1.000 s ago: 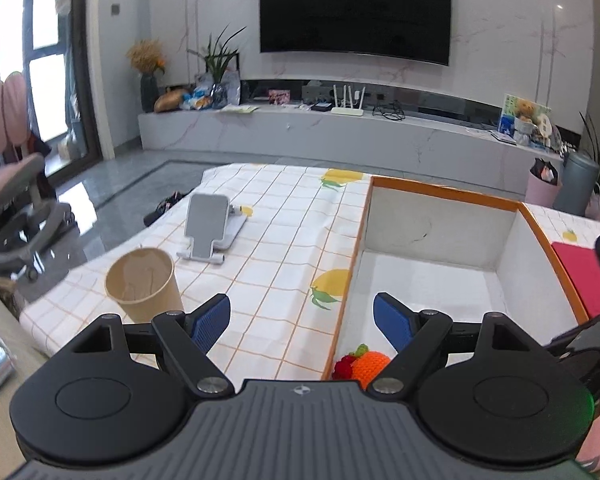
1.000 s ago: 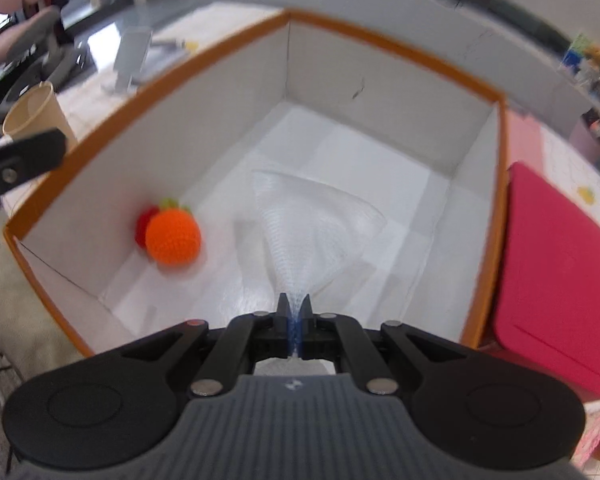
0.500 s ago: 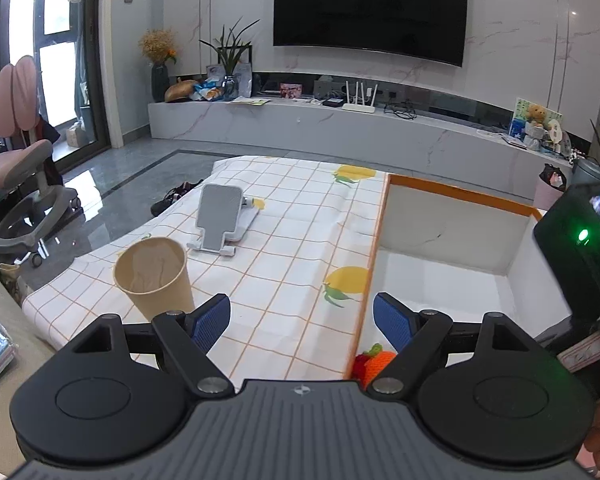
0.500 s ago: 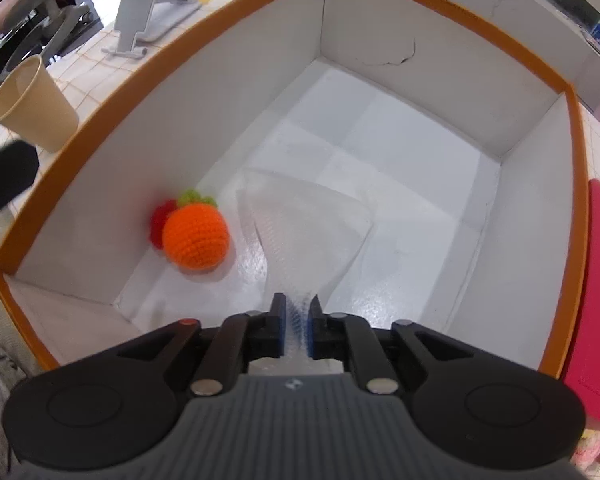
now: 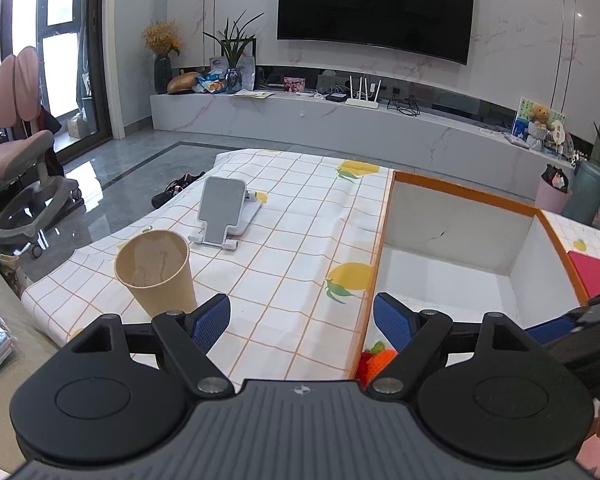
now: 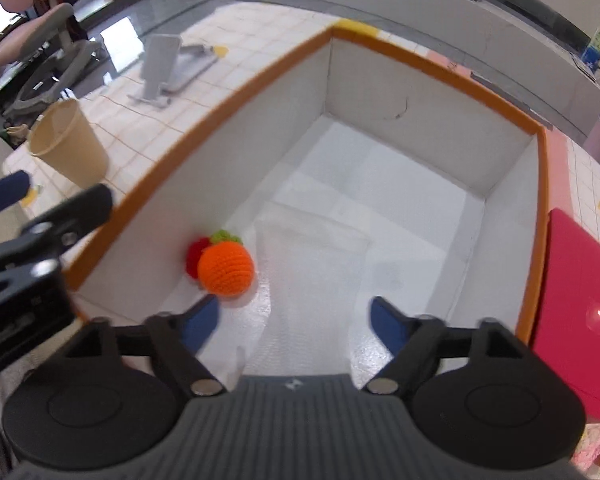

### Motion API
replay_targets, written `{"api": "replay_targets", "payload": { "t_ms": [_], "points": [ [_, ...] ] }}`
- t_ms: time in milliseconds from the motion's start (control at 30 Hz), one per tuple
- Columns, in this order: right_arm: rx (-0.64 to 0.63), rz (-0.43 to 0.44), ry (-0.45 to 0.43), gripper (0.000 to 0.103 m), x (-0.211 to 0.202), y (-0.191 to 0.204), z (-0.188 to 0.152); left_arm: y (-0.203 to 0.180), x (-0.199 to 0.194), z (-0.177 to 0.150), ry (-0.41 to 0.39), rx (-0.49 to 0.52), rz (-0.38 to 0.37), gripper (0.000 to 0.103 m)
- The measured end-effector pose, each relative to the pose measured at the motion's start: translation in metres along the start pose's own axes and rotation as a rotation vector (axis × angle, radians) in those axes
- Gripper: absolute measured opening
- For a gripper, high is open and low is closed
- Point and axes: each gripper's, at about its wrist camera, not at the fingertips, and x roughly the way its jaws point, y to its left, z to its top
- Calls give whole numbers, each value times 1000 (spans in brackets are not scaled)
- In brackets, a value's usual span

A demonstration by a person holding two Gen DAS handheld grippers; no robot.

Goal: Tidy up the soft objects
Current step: 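Open the right gripper to drop the white mesh bag into the box, then move both tools back toward the pile of soft items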

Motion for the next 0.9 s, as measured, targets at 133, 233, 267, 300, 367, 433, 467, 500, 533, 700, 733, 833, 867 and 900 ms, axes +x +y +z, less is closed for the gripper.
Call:
{"api": "replay_targets", "payload": {
  "t_ms": [133, 233, 267, 300, 367, 433, 467, 500, 533, 700, 733, 833, 867, 900],
  "points": [
    [19, -14, -72, 94, -28, -1, -7, -1, -10, 3, -24, -22, -16, 95],
    [14, -11, -133, 94, -55, -2, -19, -7, -22, 5, -48, -7, -34, 95],
    [20, -12, -145, 94, -63, -5, -23, -9, -25, 5, -59, 2, -35, 95],
    [27, -15, -162, 94, -72, -7, -28, -13, -29, 5, -70, 12, -41, 95],
    [33, -28, -196, 96, -91, -13, -40, -21, -34, 7, -64, 13, -68, 95],
    [38, -62, -229, 97, -108, -22, -54, -31, -37, 7, -35, 2, -110, 95],
    [43, -84, -237, 97, -115, -27, -62, -37, -39, 6, -31, -3, -134, 95],
    [56, -105, -244, 97, -122, -33, -69, -44, -42, 4, -34, 1, -158, 95],
    [80, -124, -254, 97, -129, -40, -78, -52, -45, 3, -36, 17, -177, 95],
    [207, -172, -261, 97, -157, -73, -130, -95, -62, -10, -52, 136, -240, 95],
    [215, -185, -254, 97, -161, -79, -141, -104, -65, -15, -45, 156, -255, 95],
    [225, -237, -235, 97, -168, -93, -170, -133, -68, -34, -18, 212, -305, 95],
    [243, -257, -234, 97, -169, -98, -180, -142, -70, -40, -8, 231, -319, 95],
    [269, -271, -232, 97, -172, -105, -192, -153, -72, -47, 0, 258, -334, 95]
  ]
}}
